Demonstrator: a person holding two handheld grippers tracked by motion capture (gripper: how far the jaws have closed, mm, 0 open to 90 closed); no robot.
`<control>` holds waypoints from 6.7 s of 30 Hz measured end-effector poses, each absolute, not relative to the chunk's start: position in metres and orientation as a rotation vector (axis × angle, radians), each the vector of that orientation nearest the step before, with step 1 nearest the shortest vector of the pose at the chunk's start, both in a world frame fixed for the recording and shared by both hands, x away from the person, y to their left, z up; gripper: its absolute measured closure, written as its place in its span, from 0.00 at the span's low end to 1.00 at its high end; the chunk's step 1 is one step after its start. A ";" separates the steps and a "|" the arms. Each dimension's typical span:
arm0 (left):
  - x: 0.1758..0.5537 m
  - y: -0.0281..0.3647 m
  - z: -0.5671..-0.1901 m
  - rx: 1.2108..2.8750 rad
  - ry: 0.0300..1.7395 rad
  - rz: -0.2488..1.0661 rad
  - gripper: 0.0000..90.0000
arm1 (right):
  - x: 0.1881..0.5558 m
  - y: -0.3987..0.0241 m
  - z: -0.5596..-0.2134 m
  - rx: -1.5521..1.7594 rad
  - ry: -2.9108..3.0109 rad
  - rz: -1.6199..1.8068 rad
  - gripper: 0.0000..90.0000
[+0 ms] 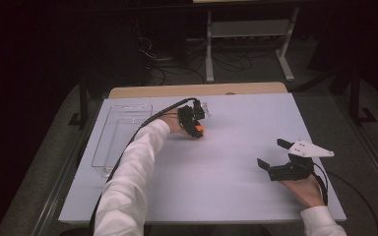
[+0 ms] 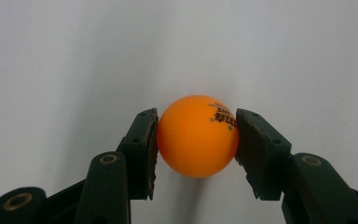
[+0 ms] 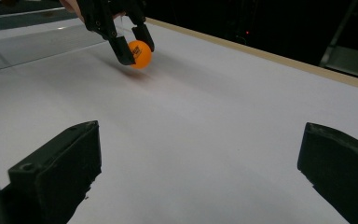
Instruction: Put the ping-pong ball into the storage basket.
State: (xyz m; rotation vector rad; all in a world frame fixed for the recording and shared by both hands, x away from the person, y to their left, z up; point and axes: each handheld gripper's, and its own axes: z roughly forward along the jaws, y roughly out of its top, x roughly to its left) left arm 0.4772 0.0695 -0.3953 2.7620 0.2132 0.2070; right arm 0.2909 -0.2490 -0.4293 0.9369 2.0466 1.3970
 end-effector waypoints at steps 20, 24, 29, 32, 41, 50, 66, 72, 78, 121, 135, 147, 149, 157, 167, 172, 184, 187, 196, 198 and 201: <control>0.466 0.075 -0.371 2.775 0.187 0.201 0.57 | 0.291 -0.248 -0.430 0.935 2.053 1.389 0.00; 0.463 0.077 -0.369 2.793 0.171 0.197 0.57 | 0.291 -0.248 -0.430 0.936 2.056 1.388 0.00; 0.458 0.080 -0.362 2.781 0.164 0.204 0.57 | 0.291 -0.248 -0.430 0.937 2.057 1.387 0.00; 0.456 0.082 -0.357 2.776 0.158 0.209 0.57 | 0.291 -0.248 -0.430 0.937 2.058 1.385 0.00; 0.450 0.090 -0.346 2.766 0.172 0.219 0.57 | 0.291 -0.247 -0.430 0.931 2.064 1.380 0.00; 0.442 0.092 -0.338 2.762 0.143 0.231 0.57 | 0.291 -0.246 -0.430 0.929 2.066 1.378 0.00; 0.429 0.103 -0.319 2.736 0.141 0.256 0.57 | 0.291 -0.246 -0.430 0.930 2.070 1.375 0.00; 0.425 0.110 -0.312 2.719 0.155 0.265 0.57 | 0.291 -0.246 -0.430 0.926 2.068 1.375 0.00; 0.422 0.117 -0.306 2.709 0.169 0.282 0.57 | 0.291 -0.246 -0.430 0.927 2.071 1.374 0.00; 0.399 0.172 -0.272 2.673 0.253 0.358 0.57 | 0.291 -0.246 -0.430 0.930 2.069 1.371 0.00; 0.391 0.196 -0.265 2.666 0.302 0.385 0.57 | 0.291 -0.246 -0.430 0.935 2.065 1.371 0.00; 0.383 0.212 -0.258 2.666 0.344 0.403 0.57 | 0.290 -0.246 -0.430 0.931 2.069 1.370 0.00; 0.382 0.216 -0.257 2.672 0.346 0.408 0.57 | 0.290 -0.246 -0.430 0.930 2.068 1.370 0.00; 0.377 0.226 -0.257 2.672 0.374 0.408 0.57 | 0.290 -0.246 -0.430 0.931 2.069 1.369 0.00; 0.372 0.237 -0.260 2.675 0.396 0.413 0.57 | 0.290 -0.246 -0.430 0.932 2.068 1.367 0.00; 0.369 0.241 -0.261 2.680 0.398 0.409 0.57 | 0.290 -0.246 -0.430 0.934 2.069 1.368 0.00; 0.364 0.245 -0.261 2.717 0.387 0.382 0.57 | 0.290 -0.246 -0.430 0.936 2.068 1.368 0.00; 0.361 0.245 -0.262 2.735 0.379 0.380 0.57 | 0.290 -0.246 -0.430 0.937 2.068 1.368 0.00; 0.359 0.245 -0.265 2.767 0.358 0.374 0.57 | 0.290 -0.246 -0.430 0.933 2.071 1.363 0.00; 0.358 0.245 -0.267 2.773 0.351 0.369 0.57 | 0.290 -0.246 -0.430 0.936 2.071 1.364 0.00; 0.358 0.245 -0.270 2.781 0.348 0.364 0.57 | 0.290 -0.246 -0.430 0.936 2.071 1.364 0.00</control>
